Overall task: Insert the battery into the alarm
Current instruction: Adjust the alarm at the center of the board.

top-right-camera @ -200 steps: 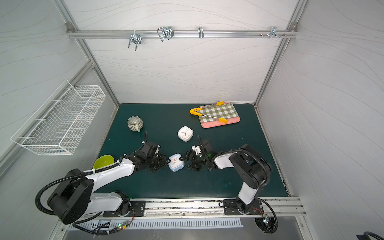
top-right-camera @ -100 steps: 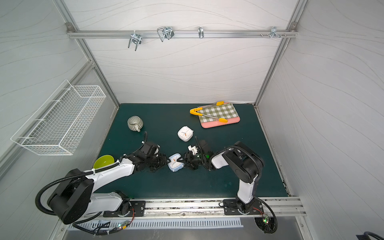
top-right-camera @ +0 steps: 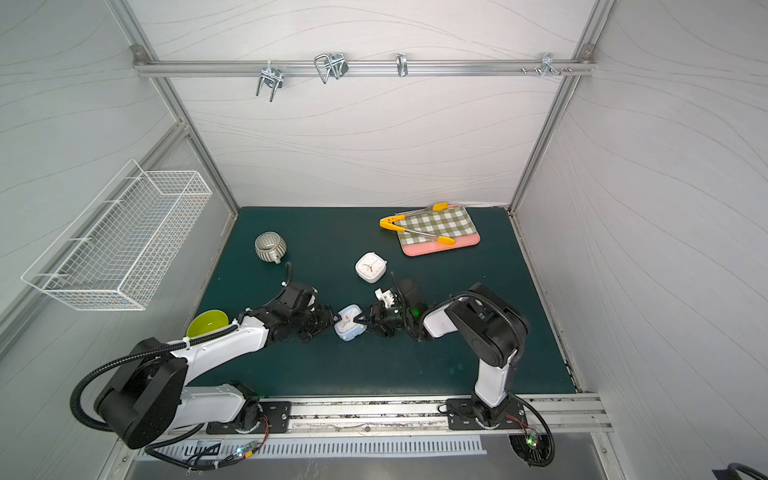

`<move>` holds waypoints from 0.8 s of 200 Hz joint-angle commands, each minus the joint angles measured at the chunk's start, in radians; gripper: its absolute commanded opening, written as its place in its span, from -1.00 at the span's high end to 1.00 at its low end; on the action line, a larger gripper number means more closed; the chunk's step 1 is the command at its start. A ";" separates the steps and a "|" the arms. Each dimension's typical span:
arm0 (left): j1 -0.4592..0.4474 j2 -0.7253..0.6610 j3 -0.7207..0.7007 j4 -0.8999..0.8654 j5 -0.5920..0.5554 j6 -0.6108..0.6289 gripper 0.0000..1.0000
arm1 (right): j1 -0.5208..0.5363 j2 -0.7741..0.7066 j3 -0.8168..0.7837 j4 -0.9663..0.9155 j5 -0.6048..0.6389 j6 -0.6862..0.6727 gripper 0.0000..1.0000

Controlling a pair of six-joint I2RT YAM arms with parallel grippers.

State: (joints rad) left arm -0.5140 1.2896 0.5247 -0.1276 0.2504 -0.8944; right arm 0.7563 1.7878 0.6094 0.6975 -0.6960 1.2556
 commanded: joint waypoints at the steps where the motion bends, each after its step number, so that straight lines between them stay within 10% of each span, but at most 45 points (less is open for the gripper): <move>1: -0.004 -0.035 -0.036 -0.045 -0.033 -0.005 -0.35 | 0.008 -0.048 0.007 0.016 -0.015 -0.009 0.20; 45: 0.021 -0.253 -0.080 -0.023 -0.102 -0.010 -0.55 | 0.007 -0.094 0.020 -0.057 -0.001 -0.076 0.30; 100: 0.207 -0.464 -0.147 0.201 0.119 -0.067 -0.91 | -0.026 -0.224 0.081 -0.303 0.040 -0.323 0.30; 160: 0.281 -0.360 -0.016 0.080 0.191 -0.092 -0.99 | 0.022 -0.384 0.342 -1.045 0.657 -0.938 0.29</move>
State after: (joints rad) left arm -0.2531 0.8562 0.4290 -0.0341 0.3702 -0.9409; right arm 0.7559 1.4475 0.9039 -0.0513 -0.3397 0.6075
